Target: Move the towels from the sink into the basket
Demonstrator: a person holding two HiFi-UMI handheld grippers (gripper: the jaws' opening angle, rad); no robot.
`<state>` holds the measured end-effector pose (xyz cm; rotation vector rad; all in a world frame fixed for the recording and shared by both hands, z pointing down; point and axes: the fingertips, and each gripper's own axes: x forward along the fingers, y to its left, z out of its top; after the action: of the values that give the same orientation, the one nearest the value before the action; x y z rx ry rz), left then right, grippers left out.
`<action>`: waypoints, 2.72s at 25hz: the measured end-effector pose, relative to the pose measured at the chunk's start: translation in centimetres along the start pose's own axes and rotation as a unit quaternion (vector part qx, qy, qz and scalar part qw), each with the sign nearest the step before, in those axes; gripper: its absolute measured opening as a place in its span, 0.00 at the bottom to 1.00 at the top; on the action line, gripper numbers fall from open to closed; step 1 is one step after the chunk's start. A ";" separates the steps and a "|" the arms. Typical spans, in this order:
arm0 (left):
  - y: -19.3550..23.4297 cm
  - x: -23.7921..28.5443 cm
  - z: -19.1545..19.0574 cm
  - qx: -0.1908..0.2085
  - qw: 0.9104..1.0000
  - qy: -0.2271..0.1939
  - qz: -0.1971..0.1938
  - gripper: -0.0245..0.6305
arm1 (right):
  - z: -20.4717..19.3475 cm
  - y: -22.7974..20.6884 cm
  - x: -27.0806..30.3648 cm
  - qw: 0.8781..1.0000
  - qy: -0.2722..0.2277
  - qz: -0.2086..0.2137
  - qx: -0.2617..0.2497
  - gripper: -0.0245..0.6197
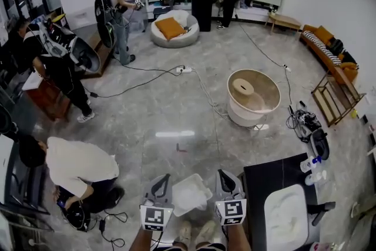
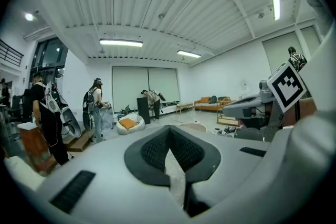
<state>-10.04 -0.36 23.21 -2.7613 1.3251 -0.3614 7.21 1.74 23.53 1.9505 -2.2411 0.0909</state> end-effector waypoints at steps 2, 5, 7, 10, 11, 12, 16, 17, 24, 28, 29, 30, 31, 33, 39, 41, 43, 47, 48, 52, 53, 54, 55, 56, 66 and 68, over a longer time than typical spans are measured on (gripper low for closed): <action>-0.5 -0.8 0.9 0.003 1.000 -0.006 -0.006 0.05 | 0.7 -0.2 -1.5 1.000 -0.001 -0.008 -0.002 0.04; -1.2 -1.9 2.1 0.008 1.000 -0.014 -0.018 0.05 | 1.6 -0.1 -3.6 1.000 -0.004 -0.020 -0.006 0.04; -1.5 -2.8 2.6 0.009 1.000 -0.017 -0.025 0.05 | 2.1 0.1 -5.1 1.000 -0.004 -0.029 -0.010 0.04; -2.0 -3.9 3.3 0.012 0.999 -0.022 -0.031 0.05 | 2.6 0.3 -7.1 0.999 -0.010 -0.040 -0.008 0.04; -2.3 -4.1 3.3 0.013 0.999 -0.023 -0.034 0.05 | 2.6 0.3 -7.8 0.999 -0.011 -0.043 -0.007 0.04; -2.6 -4.3 3.4 0.014 0.999 -0.025 -0.039 0.05 | 2.7 0.3 -8.3 0.999 -0.013 -0.046 -0.006 0.04; -3.7 -5.0 3.9 0.023 0.998 -0.031 -0.055 0.05 | 3.1 0.5 -9.9 0.998 -0.017 -0.055 -0.007 0.04; -3.9 -5.2 4.0 0.019 0.998 -0.032 -0.056 0.05 | 3.1 0.6 -10.2 0.998 -0.019 -0.056 -0.007 0.04; -4.1 -5.7 3.6 0.021 0.998 -0.034 -0.058 0.05 | 2.8 1.1 -10.8 0.998 -0.022 -0.057 -0.001 0.04; -4.0 -5.8 3.5 0.019 0.997 -0.033 -0.060 0.05 | 2.5 1.2 -10.8 0.998 -0.019 -0.060 0.001 0.04; -4.0 -5.8 3.4 0.017 0.997 -0.033 -0.061 0.05 | 2.4 1.2 -10.8 0.998 -0.019 -0.060 0.002 0.04; -4.1 -5.8 3.4 0.015 0.997 -0.034 -0.062 0.05 | 2.4 1.1 -10.9 0.998 -0.019 -0.061 0.003 0.04; -4.3 -5.8 3.4 0.012 0.997 -0.036 -0.064 0.05 | 2.4 1.0 -11.0 0.998 -0.020 -0.063 0.004 0.04; -4.5 -5.8 3.5 0.009 0.997 -0.037 -0.067 0.05 | 2.4 0.7 -11.2 0.998 -0.021 -0.067 0.006 0.04; -6.0 -5.1 4.4 0.022 0.995 -0.042 -0.090 0.05 | 2.5 -0.4 -12.7 0.995 -0.021 -0.092 0.009 0.04; -6.9 -4.7 4.7 0.024 0.993 -0.046 -0.103 0.05 | 2.4 -1.1 -13.6 0.994 -0.022 -0.108 0.010 0.04; -8.3 -4.2 5.0 0.028 0.991 -0.050 -0.121 0.05 | 2.2 -2.0 -14.7 0.992 -0.022 -0.127 0.011 0.04; -12.0 -3.4 5.3 0.038 0.983 -0.056 -0.170 0.05 | 1.2 -4.0 -17.6 0.984 -0.017 -0.174 0.018 0.04; -13.0 -3.1 5.3 0.040 0.981 -0.057 -0.183 0.05 | 0.9 -4.5 -18.5 0.982 -0.014 -0.186 0.019 0.04; -17.3 -1.9 5.3 0.042 0.968 -0.058 -0.240 0.05 | -0.9 -6.6 -21.8 0.972 0.003 -0.235 0.028 0.04; -18.4 -1.6 5.4 0.043 0.965 -0.059 -0.254 0.05 | -1.3 -7.2 -22.7 0.968 0.006 -0.249 0.032 0.04; -19.7 -1.3 5.6 0.045 0.961 -0.061 -0.267 0.05 | -1.7 -7.9 -23.6 0.964 0.008 -0.262 0.036 0.04; -20.9 -1.1 5.8 0.046 0.957 -0.063 -0.280 0.05 | -2.0 -8.6 -24.6 0.960 0.010 -0.275 0.040 0.04; -22.3 -0.9 6.1 0.047 0.953 -0.066 -0.293 0.05 | -2.3 -9.3 -25.6 0.957 0.011 -0.288 0.043 0.04; -37.4 0.3 6.6 0.060 0.907 -0.070 -0.412 0.05 | -6.8 -16.7 -36.9 0.915 0.039 -0.395 0.070 0.04; -40.1 0.5 6.2 0.061 0.899 -0.064 -0.428 0.05 | -8.1 -17.9 -38.7 0.908 0.046 -0.408 0.080 0.04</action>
<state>22.30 24.21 23.39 -3.0138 -0.0191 -0.2615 30.66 38.22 23.86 2.7218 -1.2313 0.2509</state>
